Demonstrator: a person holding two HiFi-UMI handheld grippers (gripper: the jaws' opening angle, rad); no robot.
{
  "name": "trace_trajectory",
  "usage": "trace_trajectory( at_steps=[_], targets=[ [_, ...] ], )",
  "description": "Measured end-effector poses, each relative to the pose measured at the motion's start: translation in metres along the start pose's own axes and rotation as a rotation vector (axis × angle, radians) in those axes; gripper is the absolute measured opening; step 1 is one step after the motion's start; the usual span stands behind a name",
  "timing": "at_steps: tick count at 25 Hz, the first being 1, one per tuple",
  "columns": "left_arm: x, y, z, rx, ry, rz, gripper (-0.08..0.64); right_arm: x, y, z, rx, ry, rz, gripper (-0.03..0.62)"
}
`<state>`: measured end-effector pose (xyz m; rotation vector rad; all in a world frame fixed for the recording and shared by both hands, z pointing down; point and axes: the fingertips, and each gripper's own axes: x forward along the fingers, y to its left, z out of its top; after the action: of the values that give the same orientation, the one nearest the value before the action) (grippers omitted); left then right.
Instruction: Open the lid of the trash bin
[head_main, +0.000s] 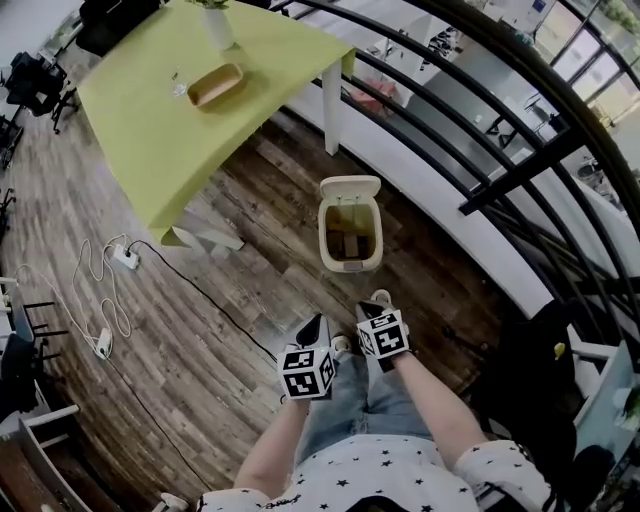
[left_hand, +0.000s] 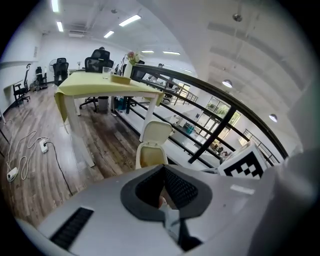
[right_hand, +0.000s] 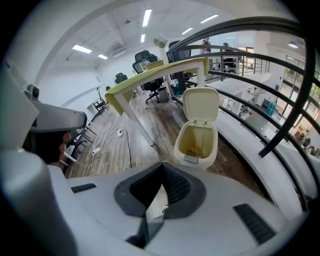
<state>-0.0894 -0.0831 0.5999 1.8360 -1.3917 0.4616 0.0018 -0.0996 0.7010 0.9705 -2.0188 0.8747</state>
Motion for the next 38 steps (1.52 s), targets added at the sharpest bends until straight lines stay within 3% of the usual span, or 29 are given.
trace_trajectory(
  at_steps=[12, 25, 38],
  targets=[
    [-0.048, -0.021, 0.009, 0.002, -0.048, -0.005, 0.012, -0.077, 0.034, 0.008, -0.012, -0.064, 0.047, -0.006],
    [-0.08, -0.047, 0.014, 0.016, -0.085, -0.048, 0.012, -0.139, 0.057, 0.038, -0.088, -0.166, 0.058, -0.006],
    [-0.095, -0.052, 0.036, 0.083, -0.145, -0.057, 0.012, -0.174, 0.072, 0.047, -0.122, -0.255, 0.053, -0.006]
  ],
)
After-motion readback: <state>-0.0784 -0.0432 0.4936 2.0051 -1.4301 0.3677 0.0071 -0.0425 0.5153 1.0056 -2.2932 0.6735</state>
